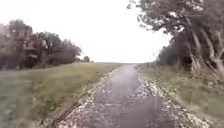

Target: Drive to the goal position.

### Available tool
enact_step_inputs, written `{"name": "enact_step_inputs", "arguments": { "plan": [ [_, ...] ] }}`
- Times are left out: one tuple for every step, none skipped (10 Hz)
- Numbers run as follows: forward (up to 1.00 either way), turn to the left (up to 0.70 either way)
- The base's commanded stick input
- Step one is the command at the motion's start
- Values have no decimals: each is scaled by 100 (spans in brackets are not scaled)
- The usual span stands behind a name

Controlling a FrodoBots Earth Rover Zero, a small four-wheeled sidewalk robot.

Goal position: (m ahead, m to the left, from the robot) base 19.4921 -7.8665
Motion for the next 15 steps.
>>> {"name": "enact_step_inputs", "arguments": {
  "plan": [
    [99,0],
    [99,0],
    [99,0],
    [99,0],
    [99,0],
    [99,0],
    [99,0],
    [99,0],
    [99,0],
    [99,0],
    [99,0],
    [99,0],
    [99,0],
    [99,-25],
    [99,-36]
  ]
}}
